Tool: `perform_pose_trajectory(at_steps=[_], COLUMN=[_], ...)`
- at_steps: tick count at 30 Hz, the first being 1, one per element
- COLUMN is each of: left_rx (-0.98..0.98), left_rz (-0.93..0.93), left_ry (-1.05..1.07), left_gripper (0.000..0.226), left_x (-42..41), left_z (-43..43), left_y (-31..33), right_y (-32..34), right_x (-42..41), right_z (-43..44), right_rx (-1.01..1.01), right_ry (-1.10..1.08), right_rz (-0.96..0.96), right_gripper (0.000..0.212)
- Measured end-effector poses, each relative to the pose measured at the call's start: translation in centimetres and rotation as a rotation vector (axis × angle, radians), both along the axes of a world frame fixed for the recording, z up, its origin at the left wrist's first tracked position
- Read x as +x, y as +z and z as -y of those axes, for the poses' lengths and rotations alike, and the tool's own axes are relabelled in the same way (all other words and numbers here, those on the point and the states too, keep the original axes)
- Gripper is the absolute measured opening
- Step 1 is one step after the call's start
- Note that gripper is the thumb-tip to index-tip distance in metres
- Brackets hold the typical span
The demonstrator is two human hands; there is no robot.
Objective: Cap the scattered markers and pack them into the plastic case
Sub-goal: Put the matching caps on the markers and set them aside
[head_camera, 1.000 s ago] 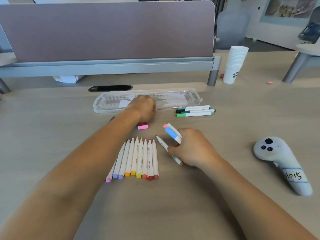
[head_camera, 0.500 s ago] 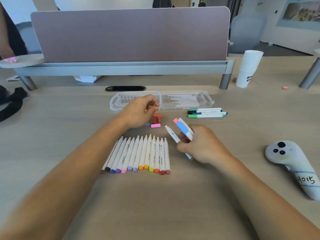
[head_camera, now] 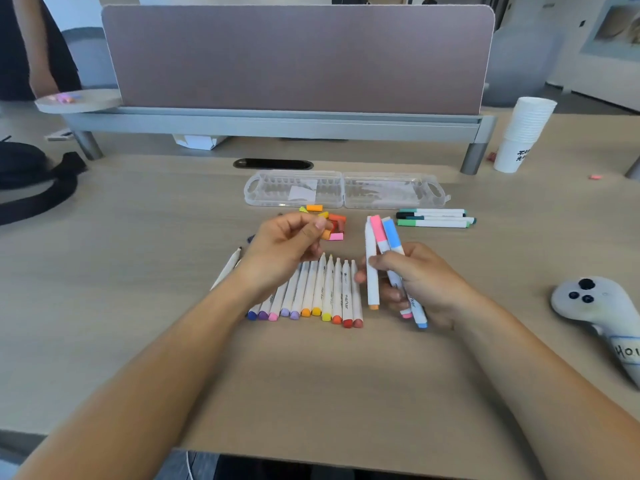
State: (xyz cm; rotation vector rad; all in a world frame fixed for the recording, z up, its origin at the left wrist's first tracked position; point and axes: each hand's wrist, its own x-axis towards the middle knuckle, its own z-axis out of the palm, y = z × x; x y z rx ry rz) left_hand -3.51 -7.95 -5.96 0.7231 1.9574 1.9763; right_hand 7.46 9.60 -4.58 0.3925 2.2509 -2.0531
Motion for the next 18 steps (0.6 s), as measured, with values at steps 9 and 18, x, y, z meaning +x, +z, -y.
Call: perform_pose_trajectory(at_steps=[9, 18], left_rx=[0.202, 0.162], left_rz=[0.233, 0.195], left_ry=[0.031, 0.055], left_gripper=[0.025, 0.026], left_x=[-0.3, 0.25], left_z=[0.41, -0.01], left_y=[0.15, -0.06], right_y=[-0.59, -0.64], right_x=[-0.02, 0.12], right_z=[-0.56, -0.39], right_rx=[-0.091, -0.111], right_ry=[0.048, 0.108], right_rz=[0.022, 0.009], right_gripper=[0.022, 0.027])
